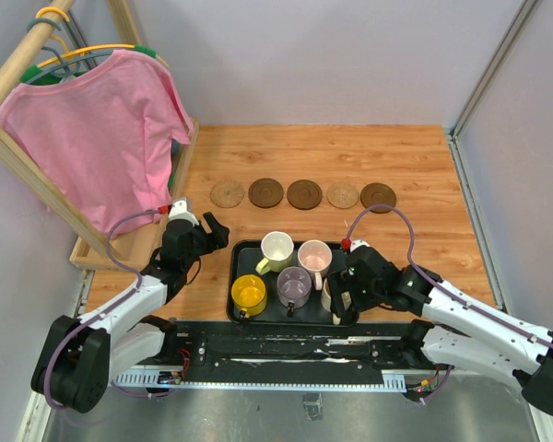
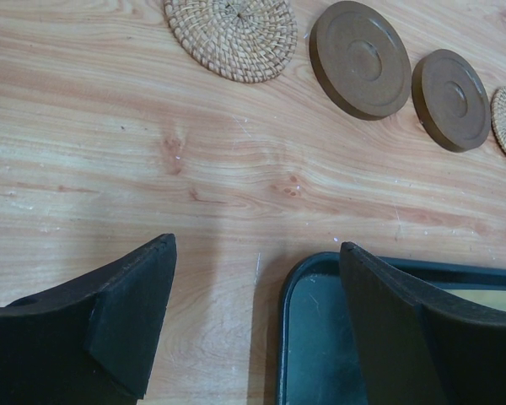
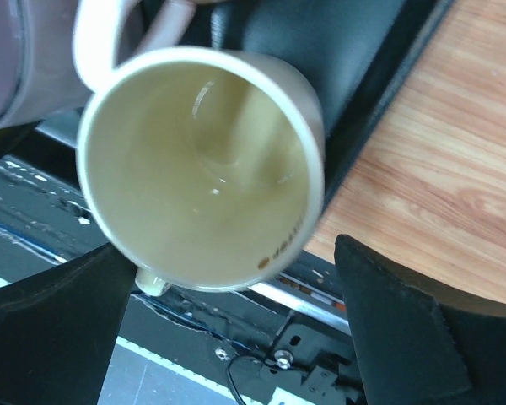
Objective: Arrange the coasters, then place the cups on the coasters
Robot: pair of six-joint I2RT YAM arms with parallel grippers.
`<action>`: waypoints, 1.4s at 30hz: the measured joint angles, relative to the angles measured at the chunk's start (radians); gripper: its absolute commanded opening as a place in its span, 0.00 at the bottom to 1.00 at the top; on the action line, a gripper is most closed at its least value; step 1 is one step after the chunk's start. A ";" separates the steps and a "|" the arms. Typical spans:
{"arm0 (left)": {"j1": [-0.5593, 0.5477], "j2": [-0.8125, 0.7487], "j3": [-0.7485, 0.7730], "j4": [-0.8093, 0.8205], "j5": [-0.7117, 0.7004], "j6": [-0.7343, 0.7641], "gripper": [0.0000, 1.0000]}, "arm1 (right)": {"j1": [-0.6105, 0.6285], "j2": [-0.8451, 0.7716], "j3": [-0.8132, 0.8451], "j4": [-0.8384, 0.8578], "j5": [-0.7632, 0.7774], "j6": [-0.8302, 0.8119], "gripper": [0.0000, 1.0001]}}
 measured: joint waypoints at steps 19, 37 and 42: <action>0.000 -0.002 -0.010 0.012 0.017 -0.005 0.82 | 0.036 -0.031 0.013 -0.157 0.085 0.121 0.70; 0.000 -0.054 -0.047 0.011 0.020 -0.012 0.82 | 0.190 0.093 0.000 -0.073 0.148 0.163 0.51; 0.000 -0.057 -0.052 0.010 0.023 -0.013 0.82 | 0.201 0.091 -0.007 -0.060 0.163 0.181 0.44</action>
